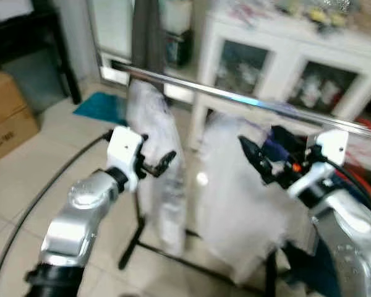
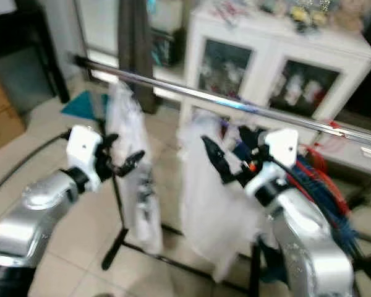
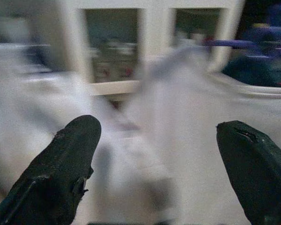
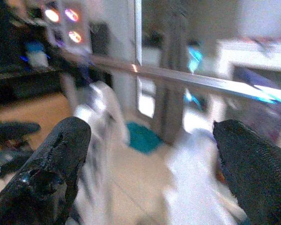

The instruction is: Hang hanger

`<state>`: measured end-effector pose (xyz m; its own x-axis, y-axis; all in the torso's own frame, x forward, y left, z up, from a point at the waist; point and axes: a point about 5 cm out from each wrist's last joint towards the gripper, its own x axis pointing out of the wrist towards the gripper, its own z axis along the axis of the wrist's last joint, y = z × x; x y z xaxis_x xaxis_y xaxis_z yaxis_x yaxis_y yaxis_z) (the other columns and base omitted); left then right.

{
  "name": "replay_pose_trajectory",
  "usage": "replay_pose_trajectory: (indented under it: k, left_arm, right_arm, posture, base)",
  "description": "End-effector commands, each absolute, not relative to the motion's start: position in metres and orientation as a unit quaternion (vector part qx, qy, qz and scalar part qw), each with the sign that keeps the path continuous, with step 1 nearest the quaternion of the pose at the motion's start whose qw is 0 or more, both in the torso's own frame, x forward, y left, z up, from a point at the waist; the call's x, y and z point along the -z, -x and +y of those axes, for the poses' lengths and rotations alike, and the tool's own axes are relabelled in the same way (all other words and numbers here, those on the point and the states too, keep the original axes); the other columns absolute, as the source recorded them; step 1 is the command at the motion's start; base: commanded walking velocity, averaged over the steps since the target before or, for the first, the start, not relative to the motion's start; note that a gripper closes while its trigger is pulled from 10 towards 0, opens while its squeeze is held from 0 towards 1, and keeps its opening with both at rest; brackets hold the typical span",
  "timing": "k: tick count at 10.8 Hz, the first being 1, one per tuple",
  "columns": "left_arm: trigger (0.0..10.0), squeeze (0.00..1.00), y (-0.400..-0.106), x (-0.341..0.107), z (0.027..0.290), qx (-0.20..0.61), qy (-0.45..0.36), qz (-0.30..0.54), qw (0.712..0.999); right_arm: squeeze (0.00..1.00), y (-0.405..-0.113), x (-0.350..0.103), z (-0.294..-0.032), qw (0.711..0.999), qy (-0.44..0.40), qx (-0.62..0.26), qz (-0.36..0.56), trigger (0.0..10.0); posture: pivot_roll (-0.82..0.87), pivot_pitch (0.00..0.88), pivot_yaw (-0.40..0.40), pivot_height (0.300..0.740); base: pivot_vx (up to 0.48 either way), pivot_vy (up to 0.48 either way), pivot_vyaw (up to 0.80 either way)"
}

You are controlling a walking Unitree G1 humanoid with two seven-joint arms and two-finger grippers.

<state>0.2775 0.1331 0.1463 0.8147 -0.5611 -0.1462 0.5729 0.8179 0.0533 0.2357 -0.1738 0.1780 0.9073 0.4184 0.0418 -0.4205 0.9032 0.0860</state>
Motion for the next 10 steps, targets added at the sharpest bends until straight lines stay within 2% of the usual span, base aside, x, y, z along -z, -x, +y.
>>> replay_pose_trajectory:
  k: [1,3,4,5,8,10]
  left_arm:
    - [10.0,1.0,-0.277,-0.152,0.13,0.319,-0.054,0.049,0.945]
    - [10.0,1.0,-0.274,-0.153,0.128,0.37,-0.054,0.064,0.925]
    - [10.0,0.2,-0.274,-0.153,0.128,0.387,-0.06,0.072,0.917]
    - [10.0,0.0,-0.275,-0.152,0.129,0.392,-0.064,0.074,0.915]
    - [10.0,0.0,-0.273,-0.151,0.129,0.412,-0.066,0.083,0.905]
    - [10.0,0.0,-0.27,-0.152,0.128,0.443,-0.065,0.089,0.89]
  right_arm:
    - [1.0,-0.238,-0.181,-0.175,0.976,-0.04,-0.213,-0.005,10.0]
    - [1.0,-0.253,-0.181,-0.179,0.984,-0.021,-0.172,0.037,10.0]
    - [1.0,-0.263,-0.184,-0.176,0.986,-0.034,-0.158,0.042,10.0]
    - [1.0,-0.268,-0.184,-0.173,0.986,-0.035,-0.159,0.046,10.0]
    - [1.0,-0.294,-0.173,-0.155,0.984,-0.04,-0.146,0.093,10.0]
    - [1.0,-0.315,-0.164,-0.166,0.986,-0.009,-0.087,0.139,10.0]
  posture:
    - [0.08,0.0,-0.028,0.74]
    - [0.07,0.0,-0.023,0.74]
    - [0.07,0.0,-0.024,0.74]
    - [0.08,0.0,-0.024,0.74]
    - [0.08,0.0,-0.02,0.74]
    - [0.08,0.0,-0.026,0.74]
  base:
    - [0.0,0.0,0.0]
    - [0.0,0.0,0.0]
    - [0.0,0.0,0.0]
    - [0.0,0.0,0.0]
    - [0.0,0.0,0.0]
    - [0.0,0.0,0.0]
